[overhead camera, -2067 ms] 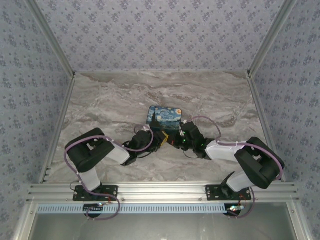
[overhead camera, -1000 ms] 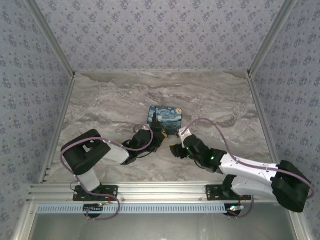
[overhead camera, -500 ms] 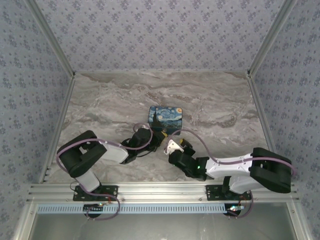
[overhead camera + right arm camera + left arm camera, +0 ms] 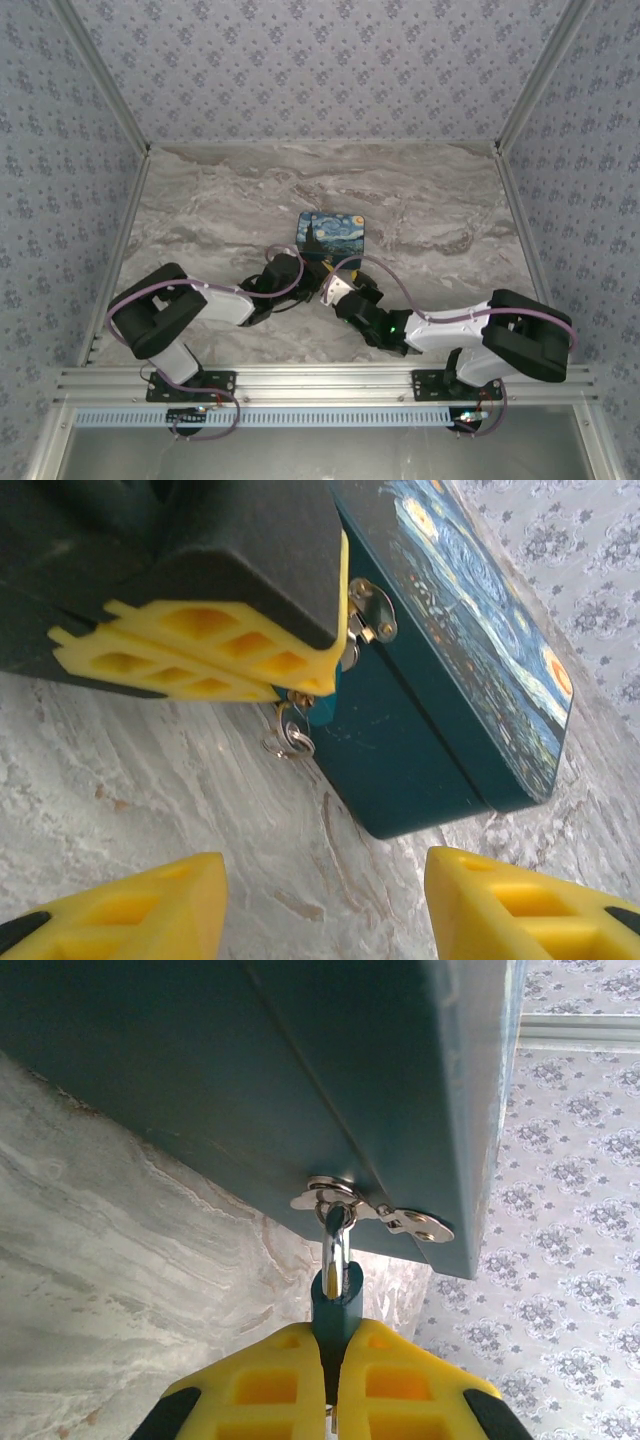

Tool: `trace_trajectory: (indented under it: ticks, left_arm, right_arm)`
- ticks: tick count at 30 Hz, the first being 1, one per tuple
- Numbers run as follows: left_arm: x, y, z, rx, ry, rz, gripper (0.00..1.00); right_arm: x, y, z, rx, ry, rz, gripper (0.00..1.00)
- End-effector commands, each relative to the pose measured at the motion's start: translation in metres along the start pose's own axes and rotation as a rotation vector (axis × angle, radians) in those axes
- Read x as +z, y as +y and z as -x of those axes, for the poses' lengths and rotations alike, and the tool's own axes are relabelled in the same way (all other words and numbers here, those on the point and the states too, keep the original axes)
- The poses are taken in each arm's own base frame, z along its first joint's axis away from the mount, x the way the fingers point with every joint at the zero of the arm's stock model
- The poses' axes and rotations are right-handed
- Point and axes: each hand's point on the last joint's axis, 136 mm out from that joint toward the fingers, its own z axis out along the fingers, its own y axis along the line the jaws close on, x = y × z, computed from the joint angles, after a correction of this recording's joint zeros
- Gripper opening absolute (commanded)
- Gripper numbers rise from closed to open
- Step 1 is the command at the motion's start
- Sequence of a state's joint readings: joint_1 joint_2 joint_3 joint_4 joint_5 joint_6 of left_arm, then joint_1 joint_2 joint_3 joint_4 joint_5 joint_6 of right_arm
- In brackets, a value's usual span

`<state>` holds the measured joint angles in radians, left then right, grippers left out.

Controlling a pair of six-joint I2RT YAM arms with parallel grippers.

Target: Unlock the padlock with the key

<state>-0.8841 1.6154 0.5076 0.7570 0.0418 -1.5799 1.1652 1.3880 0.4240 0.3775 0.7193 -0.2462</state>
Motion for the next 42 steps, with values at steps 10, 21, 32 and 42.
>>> trace_trajectory:
  ticks: [10, 21, 32, 42]
  left_arm:
    - [-0.008, -0.036, 0.000, 0.019, 0.018, -0.092, 0.07]
    - [-0.011, -0.038, 0.000, 0.020, 0.017, -0.092, 0.07]
    - [-0.010, -0.036, 0.001, 0.017, 0.015, -0.084, 0.08]
    - [-0.011, -0.034, 0.001, 0.019, 0.016, -0.075, 0.08]
  right_arm:
    - [0.012, -0.009, 0.032, 0.000, -0.081, -0.003, 0.54]
    - [0.022, -0.014, 0.040, 0.006, -0.095, -0.002, 0.46]
    - [0.029, -0.013, 0.041, 0.019, -0.092, -0.004, 0.37]
    - [0.031, -0.014, 0.054, 0.032, -0.121, 0.010, 0.25]
